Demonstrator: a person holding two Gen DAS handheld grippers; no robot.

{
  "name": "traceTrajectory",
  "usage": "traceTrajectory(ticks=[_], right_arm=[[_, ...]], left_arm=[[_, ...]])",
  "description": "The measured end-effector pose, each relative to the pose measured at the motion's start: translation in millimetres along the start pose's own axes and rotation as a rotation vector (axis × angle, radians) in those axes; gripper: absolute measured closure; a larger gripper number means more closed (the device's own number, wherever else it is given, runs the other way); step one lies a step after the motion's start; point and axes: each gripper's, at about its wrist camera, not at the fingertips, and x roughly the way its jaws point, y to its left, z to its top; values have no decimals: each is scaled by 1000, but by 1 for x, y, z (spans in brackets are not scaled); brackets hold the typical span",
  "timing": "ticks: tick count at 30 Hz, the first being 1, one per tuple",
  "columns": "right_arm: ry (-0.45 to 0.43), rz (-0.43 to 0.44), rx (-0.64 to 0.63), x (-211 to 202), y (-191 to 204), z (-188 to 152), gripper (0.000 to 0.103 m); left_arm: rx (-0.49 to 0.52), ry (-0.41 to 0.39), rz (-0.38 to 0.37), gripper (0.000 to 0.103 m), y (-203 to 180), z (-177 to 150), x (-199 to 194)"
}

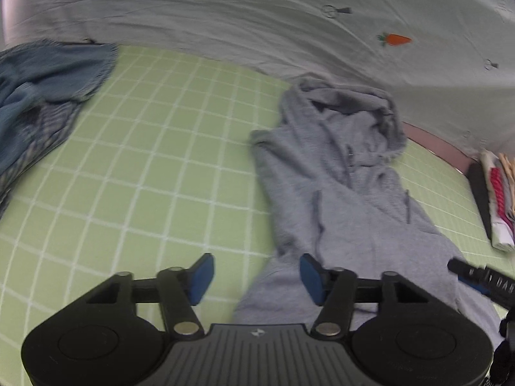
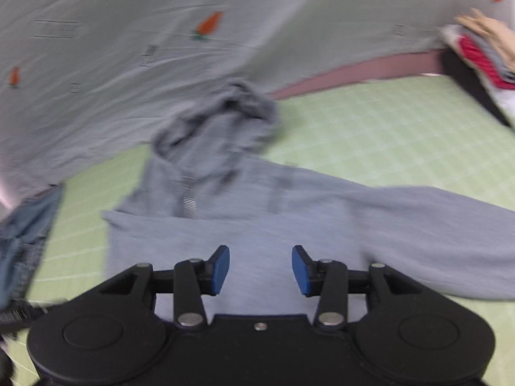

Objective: Fold clothes

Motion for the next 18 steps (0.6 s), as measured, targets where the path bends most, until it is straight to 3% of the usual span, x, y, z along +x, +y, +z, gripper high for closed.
traceTrajectory(ticks=[4, 14, 18], right_arm=[[12, -84, 26, -1, -39, -8, 59], [24, -208, 104, 13, -95, 0, 60], [17, -135, 130, 17, -95, 5, 58]], left_arm=[[29, 14, -35, 76, -18, 12, 24], [32, 88, -6, 76, -34, 23, 70], [34, 102, 4, 74, -32, 24, 71]])
